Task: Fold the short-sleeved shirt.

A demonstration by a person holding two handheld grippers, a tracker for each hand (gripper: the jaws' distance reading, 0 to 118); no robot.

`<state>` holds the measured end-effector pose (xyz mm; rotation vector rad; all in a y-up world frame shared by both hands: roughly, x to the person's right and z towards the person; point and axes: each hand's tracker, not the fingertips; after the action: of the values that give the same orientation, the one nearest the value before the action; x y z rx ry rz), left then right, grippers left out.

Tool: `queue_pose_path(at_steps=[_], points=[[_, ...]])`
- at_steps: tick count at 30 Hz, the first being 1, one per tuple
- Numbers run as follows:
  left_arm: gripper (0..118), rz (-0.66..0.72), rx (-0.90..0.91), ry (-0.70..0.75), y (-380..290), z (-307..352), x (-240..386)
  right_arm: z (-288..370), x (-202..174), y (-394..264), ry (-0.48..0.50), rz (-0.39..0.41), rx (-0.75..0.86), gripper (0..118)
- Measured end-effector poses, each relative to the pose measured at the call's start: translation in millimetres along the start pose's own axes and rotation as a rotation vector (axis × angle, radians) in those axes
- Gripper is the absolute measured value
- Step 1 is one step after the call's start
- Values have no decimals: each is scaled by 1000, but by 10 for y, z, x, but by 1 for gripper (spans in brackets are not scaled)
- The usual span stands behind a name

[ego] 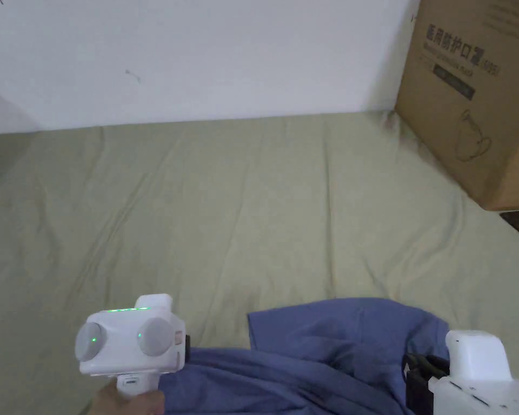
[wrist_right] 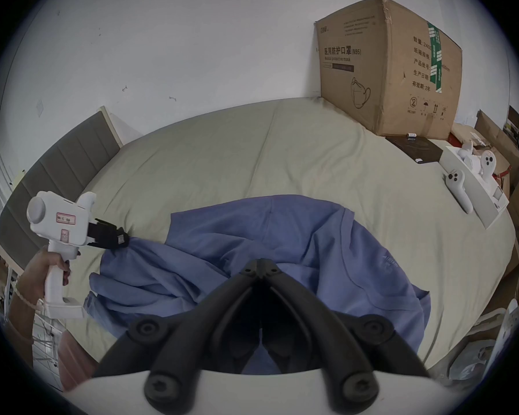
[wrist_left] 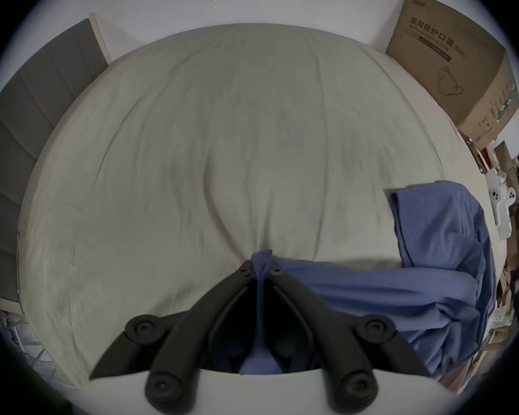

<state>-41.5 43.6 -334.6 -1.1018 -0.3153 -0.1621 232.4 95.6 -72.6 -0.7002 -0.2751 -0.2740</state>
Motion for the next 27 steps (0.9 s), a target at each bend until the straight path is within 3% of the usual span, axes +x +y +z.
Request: queue_pose_path(at_steps=[7, 10, 12, 14, 15, 16, 20, 23, 26, 27], points=[[2, 19, 65, -64, -9, 437, -96, -323, 413, 478, -21, 30, -40, 3], [2, 18, 86, -89, -25, 573, -148, -776, 610, 815, -63, 77, -149, 43], [2, 25, 89, -99, -22, 603, -197, -1055, 660, 986, -81, 109, -147, 58], [2, 38, 92, -107, -25, 612, -245, -1177, 650, 1119, 10, 76, -193, 86], [2, 42, 91, -112, -24, 611, -262, -1222, 633, 1166, 68, 87, -155, 90], [2, 52, 94, -114, -23, 605, -279, -1285, 562, 1206, 96, 113, -129, 90], [2, 67, 90, -124, 6, 562, -321, -1626, 373, 1290, 52, 243, -211, 94], [2, 66, 87, -124, 19, 524, -316, -1881, 296, 1258, 127, 203, -282, 94], [2, 74, 83, -126, 16, 507, -318, -2092, 239, 1175, 121, 189, -335, 93], [2, 79, 83, -127, 15, 500, -327, -2155, 219, 1117, 116, 201, -396, 83]])
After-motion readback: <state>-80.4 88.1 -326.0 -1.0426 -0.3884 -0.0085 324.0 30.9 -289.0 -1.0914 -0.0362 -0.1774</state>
